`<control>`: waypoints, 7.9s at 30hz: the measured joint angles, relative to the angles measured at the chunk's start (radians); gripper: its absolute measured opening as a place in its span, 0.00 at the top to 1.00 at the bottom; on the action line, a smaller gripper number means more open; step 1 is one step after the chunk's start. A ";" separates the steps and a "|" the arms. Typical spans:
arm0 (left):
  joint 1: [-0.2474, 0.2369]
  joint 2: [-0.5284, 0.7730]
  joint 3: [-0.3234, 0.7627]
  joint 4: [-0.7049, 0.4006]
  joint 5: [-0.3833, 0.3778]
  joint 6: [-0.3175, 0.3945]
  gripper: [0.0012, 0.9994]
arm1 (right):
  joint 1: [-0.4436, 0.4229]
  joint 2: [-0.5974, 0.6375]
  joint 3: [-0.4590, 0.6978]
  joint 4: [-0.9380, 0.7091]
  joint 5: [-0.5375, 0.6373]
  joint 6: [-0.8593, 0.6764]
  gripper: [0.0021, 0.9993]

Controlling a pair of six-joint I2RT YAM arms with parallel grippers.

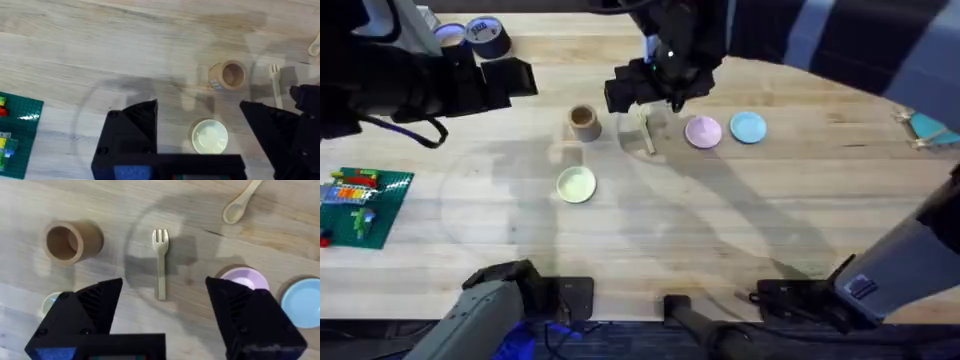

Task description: Pick up a utensil and set it on the pink plate, then put the other utensil in the container.

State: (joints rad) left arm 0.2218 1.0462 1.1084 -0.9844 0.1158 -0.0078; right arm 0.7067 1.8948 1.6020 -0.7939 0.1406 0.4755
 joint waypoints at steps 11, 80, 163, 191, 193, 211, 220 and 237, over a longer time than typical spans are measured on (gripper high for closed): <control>0.000 0.000 0.000 0.000 0.000 0.000 0.01 | 0.012 0.080 0.000 0.023 0.002 0.023 0.00; 0.000 0.000 0.000 -0.001 0.000 0.000 0.01 | 0.021 0.244 0.075 -0.010 0.040 0.047 0.94; 0.000 0.000 0.000 0.000 0.000 0.000 0.01 | -0.324 -0.176 -0.089 -0.151 -0.082 -0.290 0.97; 0.000 0.000 0.000 0.000 0.000 0.000 0.01 | -0.297 -0.042 -0.179 -0.062 -0.087 -0.289 0.97; 0.000 0.000 0.000 0.000 0.000 0.000 0.01 | -0.297 -0.042 -0.195 -0.045 -0.101 -0.289 0.97; 0.000 0.000 0.000 0.000 0.000 0.000 0.01 | -0.297 -0.042 -0.225 -0.007 -0.132 -0.289 0.96; 0.000 0.000 0.000 0.000 0.000 0.000 0.01 | -0.297 -0.042 -0.225 -0.004 -0.135 -0.286 0.93; 0.000 0.000 0.000 0.000 0.000 0.000 0.01 | -0.297 -0.016 -0.225 -0.005 -0.157 -0.273 0.93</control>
State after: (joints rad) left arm 0.2218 1.0462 1.1084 -0.9848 0.1159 -0.0078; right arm 0.4095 1.8785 1.3769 -0.7994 -0.0168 0.2028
